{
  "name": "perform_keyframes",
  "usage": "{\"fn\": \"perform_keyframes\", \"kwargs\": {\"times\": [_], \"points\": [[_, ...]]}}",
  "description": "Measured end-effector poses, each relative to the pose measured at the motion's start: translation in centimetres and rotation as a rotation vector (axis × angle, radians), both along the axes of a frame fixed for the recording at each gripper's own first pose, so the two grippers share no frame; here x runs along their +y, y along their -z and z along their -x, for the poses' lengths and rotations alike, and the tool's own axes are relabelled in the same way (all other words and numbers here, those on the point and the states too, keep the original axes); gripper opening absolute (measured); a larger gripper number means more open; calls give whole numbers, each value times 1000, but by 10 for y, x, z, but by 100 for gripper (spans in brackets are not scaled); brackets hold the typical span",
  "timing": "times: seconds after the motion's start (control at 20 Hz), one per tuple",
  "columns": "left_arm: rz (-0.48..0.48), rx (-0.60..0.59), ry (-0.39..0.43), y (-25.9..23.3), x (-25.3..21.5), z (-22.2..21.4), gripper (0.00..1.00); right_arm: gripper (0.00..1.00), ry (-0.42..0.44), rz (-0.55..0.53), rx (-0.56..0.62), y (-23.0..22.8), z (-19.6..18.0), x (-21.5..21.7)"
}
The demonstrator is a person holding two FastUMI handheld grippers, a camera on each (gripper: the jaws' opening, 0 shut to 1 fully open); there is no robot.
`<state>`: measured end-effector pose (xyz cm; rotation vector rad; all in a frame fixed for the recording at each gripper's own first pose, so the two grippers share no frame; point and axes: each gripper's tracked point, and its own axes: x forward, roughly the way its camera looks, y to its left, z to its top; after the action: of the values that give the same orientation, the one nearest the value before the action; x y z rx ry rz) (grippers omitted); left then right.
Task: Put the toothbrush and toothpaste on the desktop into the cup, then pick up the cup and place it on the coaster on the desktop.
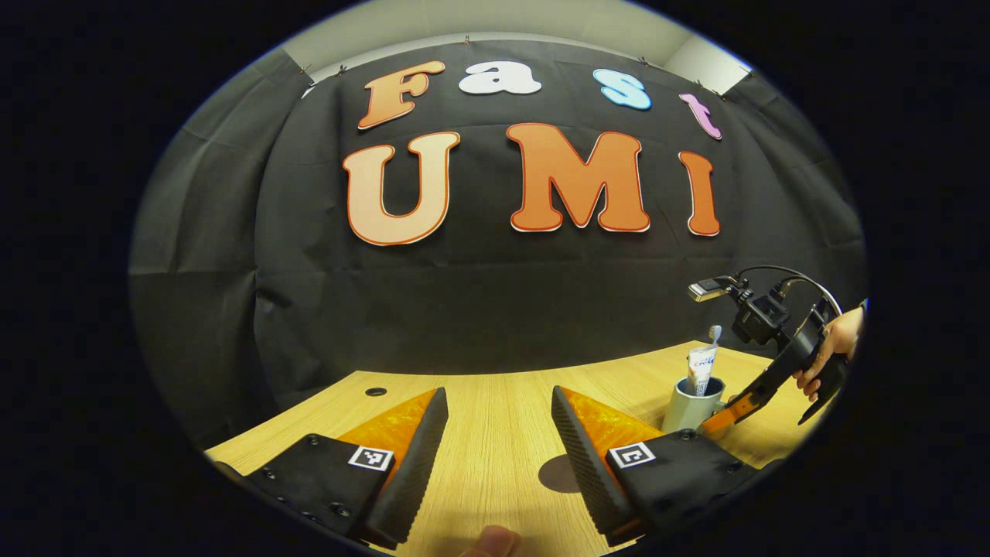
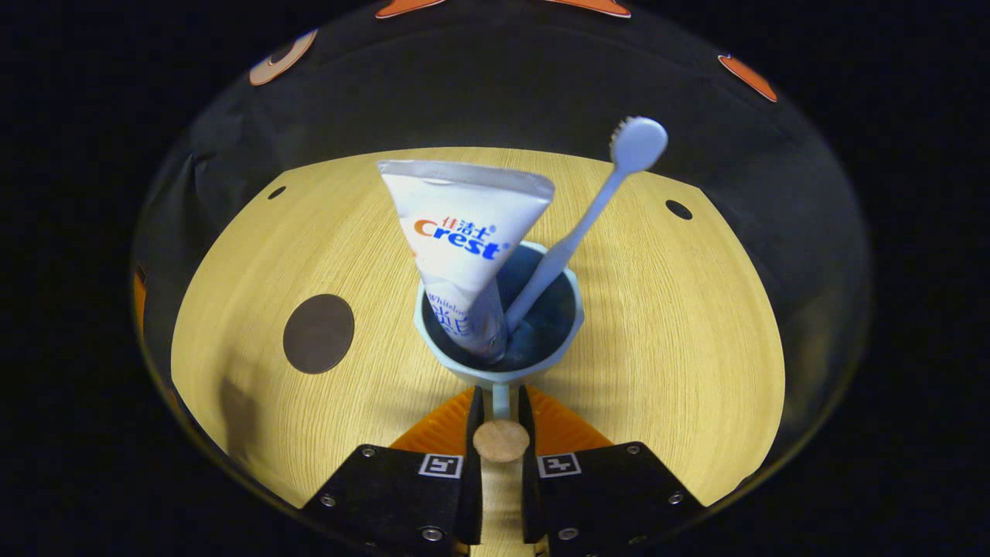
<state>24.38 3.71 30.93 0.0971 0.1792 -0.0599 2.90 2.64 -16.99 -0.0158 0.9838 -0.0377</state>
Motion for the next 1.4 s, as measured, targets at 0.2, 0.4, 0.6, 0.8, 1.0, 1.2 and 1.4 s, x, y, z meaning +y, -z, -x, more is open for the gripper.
{"fn": "perform_keyframes", "kwargs": {"times": [0.2,0.4,0.6,0.8,1.0,1.2,1.4], "points": [[-6,-1,-18,-3,8,3,86,25,-22,-17,-39,-3,-5,2],[10,15,-23,3,10,3,86,20,-95,-18,-65,-3,-9,6],[8,23,-35,4,14,3,86,20,-181,-56,-82,-13,-13,11],[8,32,-50,8,18,2,86,20,-267,-33,-113,-21,-21,6],[9,34,-64,10,24,4,86,20,-317,-41,-119,-21,-24,6],[6,38,-83,11,33,7,86,20,-363,-28,-118,-23,-27,3],[16,47,-95,16,38,8,86,20,-404,-20,-98,-28,-27,1]]}}
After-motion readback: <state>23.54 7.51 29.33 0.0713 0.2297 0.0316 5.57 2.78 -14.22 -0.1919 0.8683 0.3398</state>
